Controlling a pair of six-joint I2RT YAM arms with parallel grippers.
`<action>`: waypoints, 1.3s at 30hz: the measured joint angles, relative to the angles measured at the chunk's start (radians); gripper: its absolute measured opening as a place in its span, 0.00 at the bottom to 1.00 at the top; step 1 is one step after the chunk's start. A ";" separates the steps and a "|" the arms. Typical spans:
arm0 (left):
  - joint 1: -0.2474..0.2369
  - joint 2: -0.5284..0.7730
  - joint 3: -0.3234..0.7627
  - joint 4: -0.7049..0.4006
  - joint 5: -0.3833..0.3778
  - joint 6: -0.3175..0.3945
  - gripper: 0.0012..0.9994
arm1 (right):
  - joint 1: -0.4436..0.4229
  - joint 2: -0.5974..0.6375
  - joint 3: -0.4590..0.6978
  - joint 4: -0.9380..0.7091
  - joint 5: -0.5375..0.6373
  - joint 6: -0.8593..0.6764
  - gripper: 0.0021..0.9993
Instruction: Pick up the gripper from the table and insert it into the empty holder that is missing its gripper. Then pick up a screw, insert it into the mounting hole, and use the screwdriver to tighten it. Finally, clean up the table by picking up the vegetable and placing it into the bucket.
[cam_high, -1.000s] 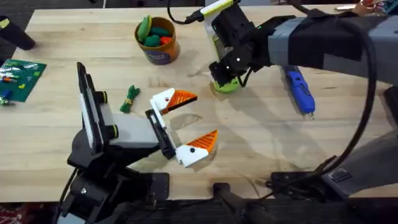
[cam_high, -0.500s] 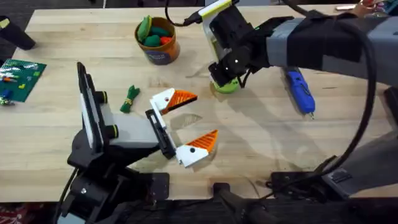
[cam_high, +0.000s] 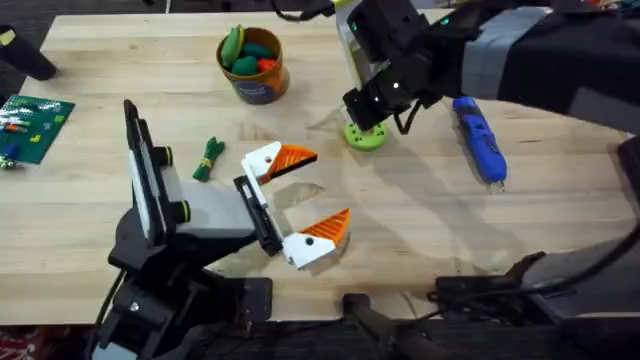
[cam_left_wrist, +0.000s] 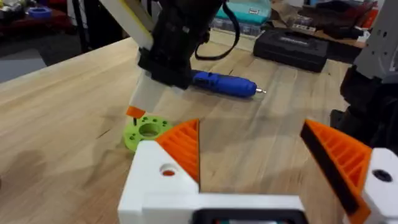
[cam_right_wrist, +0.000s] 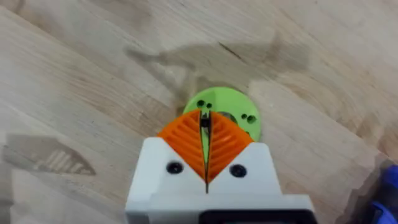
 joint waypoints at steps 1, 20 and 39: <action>0.000 0.000 0.000 0.000 0.000 0.000 0.98 | 0.002 -0.003 0.012 -0.017 0.000 0.000 0.00; 0.000 0.000 0.000 0.000 0.000 0.000 0.98 | 0.121 -0.079 0.341 -0.259 -0.059 0.015 0.00; 0.000 0.000 0.000 0.000 0.000 0.000 0.98 | 0.424 -0.101 0.518 -0.426 -0.099 0.065 0.00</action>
